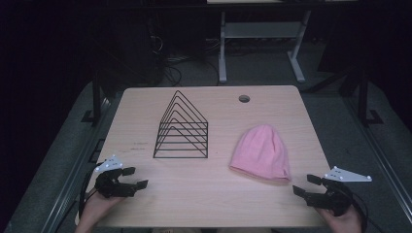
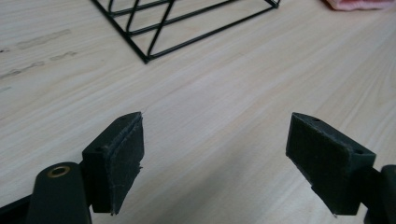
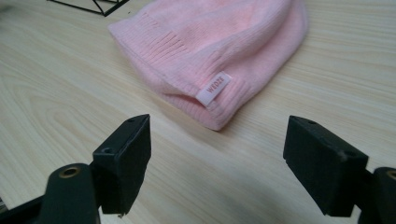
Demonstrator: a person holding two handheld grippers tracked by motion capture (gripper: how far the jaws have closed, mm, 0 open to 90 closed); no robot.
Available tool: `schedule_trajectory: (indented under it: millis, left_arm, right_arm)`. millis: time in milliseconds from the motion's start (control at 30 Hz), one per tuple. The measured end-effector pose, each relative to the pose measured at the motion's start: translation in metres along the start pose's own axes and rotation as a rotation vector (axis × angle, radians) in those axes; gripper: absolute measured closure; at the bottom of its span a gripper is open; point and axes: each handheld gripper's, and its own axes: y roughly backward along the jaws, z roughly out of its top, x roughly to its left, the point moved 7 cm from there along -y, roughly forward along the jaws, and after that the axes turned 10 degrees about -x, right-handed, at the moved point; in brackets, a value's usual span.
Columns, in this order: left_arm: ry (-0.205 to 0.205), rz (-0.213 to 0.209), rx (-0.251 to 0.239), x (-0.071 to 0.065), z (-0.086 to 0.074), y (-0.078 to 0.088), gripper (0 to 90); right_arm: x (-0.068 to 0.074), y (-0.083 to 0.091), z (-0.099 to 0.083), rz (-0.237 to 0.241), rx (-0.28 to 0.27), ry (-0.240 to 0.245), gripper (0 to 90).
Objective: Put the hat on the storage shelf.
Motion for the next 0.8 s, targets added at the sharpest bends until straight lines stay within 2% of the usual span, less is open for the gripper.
schedule_trajectory:
  millis: [200,300,433,667,800]
  left_arm:
    - [0.004,0.008,0.0,0.005,0.0,-0.001,19.0]
    - [0.016,0.007,0.001,0.009,-0.002,-0.002,19.0]
    - [0.015,0.008,0.004,0.008,-0.002,-0.002,19.0]
    - [0.014,0.009,0.006,0.007,-0.003,-0.002,19.0]
    - [0.01,0.01,0.003,0.005,-0.005,0.0,19.0]
  right_arm:
    - [0.004,-0.01,0.009,0.05,0.023,-0.013,18.7]
    - [0.007,-0.018,0.023,0.072,0.035,0.004,18.7]
    - [0.007,-0.028,0.034,0.092,0.064,0.027,18.7]
    - [0.006,-0.046,0.052,0.116,0.081,0.051,18.8]
    - [0.007,-0.054,0.064,0.141,0.09,0.044,18.9]
